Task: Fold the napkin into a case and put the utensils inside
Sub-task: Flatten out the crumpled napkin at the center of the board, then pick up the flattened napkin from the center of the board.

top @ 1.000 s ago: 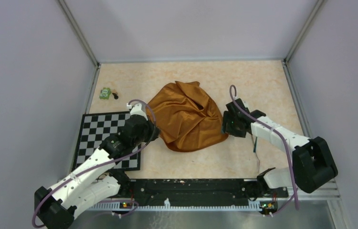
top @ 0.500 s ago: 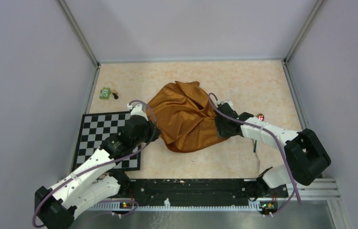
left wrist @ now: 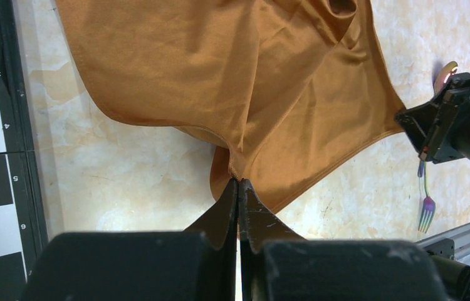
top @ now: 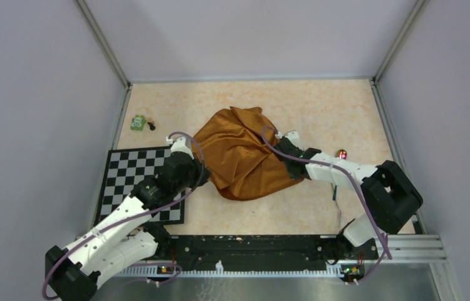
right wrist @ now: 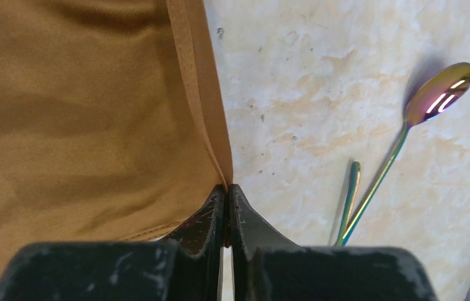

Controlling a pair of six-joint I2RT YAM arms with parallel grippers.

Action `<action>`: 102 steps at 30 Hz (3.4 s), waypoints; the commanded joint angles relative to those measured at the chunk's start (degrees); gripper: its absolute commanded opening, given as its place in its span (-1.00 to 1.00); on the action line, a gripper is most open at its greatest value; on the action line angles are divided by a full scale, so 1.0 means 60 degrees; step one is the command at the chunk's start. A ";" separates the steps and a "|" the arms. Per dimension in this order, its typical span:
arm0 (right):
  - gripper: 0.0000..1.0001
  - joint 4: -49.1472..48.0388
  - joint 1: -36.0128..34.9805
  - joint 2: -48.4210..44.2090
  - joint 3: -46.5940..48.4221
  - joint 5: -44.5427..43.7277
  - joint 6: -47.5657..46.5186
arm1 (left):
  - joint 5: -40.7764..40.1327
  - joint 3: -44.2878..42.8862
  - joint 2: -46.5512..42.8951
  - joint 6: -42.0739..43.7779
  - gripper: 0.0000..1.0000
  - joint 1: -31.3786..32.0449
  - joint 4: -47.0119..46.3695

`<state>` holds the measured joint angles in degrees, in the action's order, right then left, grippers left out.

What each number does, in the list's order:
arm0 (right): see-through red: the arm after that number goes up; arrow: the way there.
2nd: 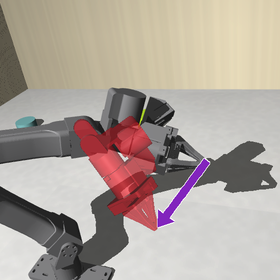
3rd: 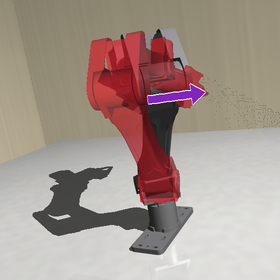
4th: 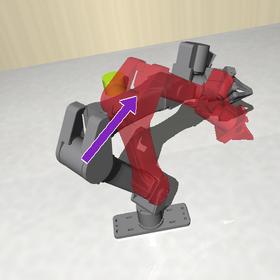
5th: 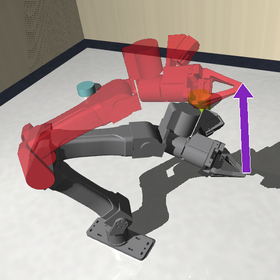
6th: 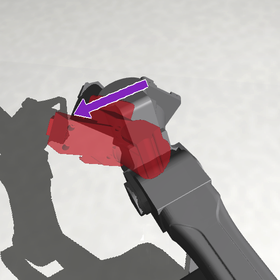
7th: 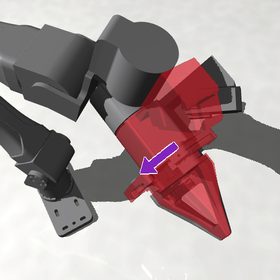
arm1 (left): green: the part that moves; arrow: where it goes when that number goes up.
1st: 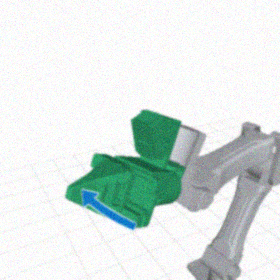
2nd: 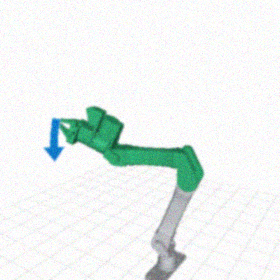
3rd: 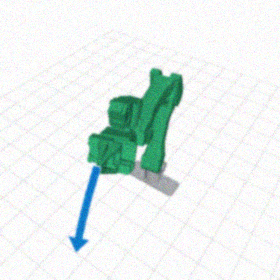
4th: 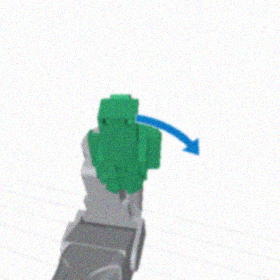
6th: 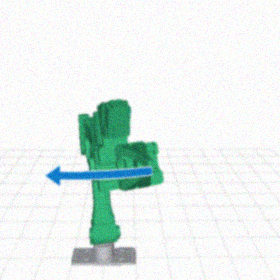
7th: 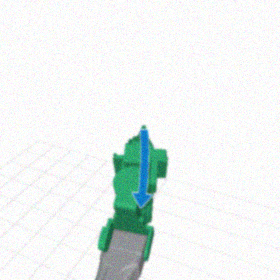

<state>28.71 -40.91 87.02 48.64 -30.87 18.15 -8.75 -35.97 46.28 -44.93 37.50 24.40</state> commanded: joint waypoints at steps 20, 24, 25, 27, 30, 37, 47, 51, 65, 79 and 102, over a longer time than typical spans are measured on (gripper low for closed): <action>-1.00 -0.2894 0.1003 -0.8651 0.4186 0.5967 0.2038 | -0.1364 -0.8363 -0.0784 0.3450 -1.00 -0.0050 -0.1624; -1.00 -0.4302 0.1010 -0.9405 0.3788 0.6290 0.2577 | -0.1211 -0.8267 -0.1354 0.3572 -1.00 -0.0046 -0.2303; -1.00 -0.4349 0.1007 -0.9424 0.3762 0.6193 0.2569 | -0.1272 -0.8196 -0.1429 0.3620 -1.00 -0.0047 -0.2433; -1.00 -0.4141 0.1013 -0.9397 0.3676 0.5505 0.2435 | -0.1572 -0.7940 -0.1465 0.3690 -1.00 -0.0054 -0.2654; -1.00 -0.3063 0.1003 -0.9183 0.3533 0.2610 0.2499 | -0.2535 -0.7357 -0.1101 0.3624 -1.00 -0.0051 -0.2754; -1.00 -0.2099 0.1045 -0.7036 0.3156 -0.2958 0.1512 | -0.5953 -0.6422 0.1809 0.3307 -1.00 -0.0091 -0.2210; -1.00 -0.5378 0.5340 -0.1649 0.2162 0.1585 0.1905 | -0.2534 -0.6635 0.7816 0.2622 -1.00 -0.2680 -0.4573; -0.95 -0.5614 0.5931 0.1608 0.3844 0.3177 0.1251 | -0.0210 -0.8211 1.0535 0.2266 -1.00 -0.3712 -0.4747; 0.39 -0.0919 0.6283 0.2640 0.6226 0.5524 0.0653 | 0.3696 -0.8491 0.9851 0.2227 0.97 -0.4459 -0.2325; 0.54 0.0724 0.4487 -0.1175 0.1513 0.6396 0.2503 | 0.3820 -0.3899 0.8050 0.1130 0.97 -0.2712 -0.2267; 0.04 0.3265 0.4065 -0.2399 -0.0967 0.3516 0.6706 | 0.0682 -0.2520 0.3615 -0.1622 0.93 -0.1979 0.1433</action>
<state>48.60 -15.64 71.05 43.46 -7.64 55.90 -4.19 -52.66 71.05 -51.83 25.58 31.73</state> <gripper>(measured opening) 0.533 0.973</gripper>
